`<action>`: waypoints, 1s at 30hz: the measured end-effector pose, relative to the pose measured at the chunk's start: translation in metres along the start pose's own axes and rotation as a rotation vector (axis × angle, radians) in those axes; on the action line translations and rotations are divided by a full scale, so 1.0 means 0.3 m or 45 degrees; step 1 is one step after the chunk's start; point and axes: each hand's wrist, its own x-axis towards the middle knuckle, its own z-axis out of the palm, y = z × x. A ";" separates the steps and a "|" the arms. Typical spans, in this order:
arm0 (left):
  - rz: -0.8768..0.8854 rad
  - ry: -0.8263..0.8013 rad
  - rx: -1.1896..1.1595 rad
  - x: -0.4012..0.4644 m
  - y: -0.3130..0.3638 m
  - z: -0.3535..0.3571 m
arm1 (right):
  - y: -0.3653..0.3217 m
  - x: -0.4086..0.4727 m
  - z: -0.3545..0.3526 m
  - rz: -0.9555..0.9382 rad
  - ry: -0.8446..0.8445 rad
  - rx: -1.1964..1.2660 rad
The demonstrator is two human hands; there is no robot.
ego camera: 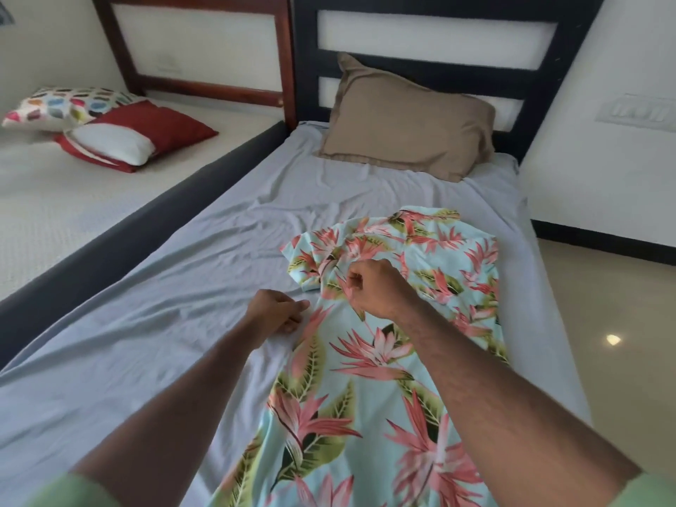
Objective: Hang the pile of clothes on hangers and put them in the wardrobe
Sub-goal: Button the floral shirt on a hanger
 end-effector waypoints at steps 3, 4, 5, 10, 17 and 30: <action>-0.025 -0.046 -0.138 0.047 -0.043 0.002 | -0.044 0.118 0.044 -0.065 0.006 0.010; -0.031 -0.053 -0.188 0.057 -0.059 0.004 | -0.056 0.152 0.061 -0.079 -0.005 -0.005; -0.036 -0.061 -0.232 0.071 -0.074 0.002 | -0.071 0.188 0.085 -0.100 -0.032 -0.022; -0.050 -0.104 -0.320 0.106 -0.109 0.005 | -0.115 0.325 0.229 -0.175 -0.274 -0.271; -0.035 -0.167 -0.411 0.106 -0.133 -0.008 | -0.112 0.375 0.381 -0.128 -0.178 -0.497; 0.253 -0.196 0.432 0.004 0.011 0.122 | 0.007 0.422 0.183 0.285 0.349 0.744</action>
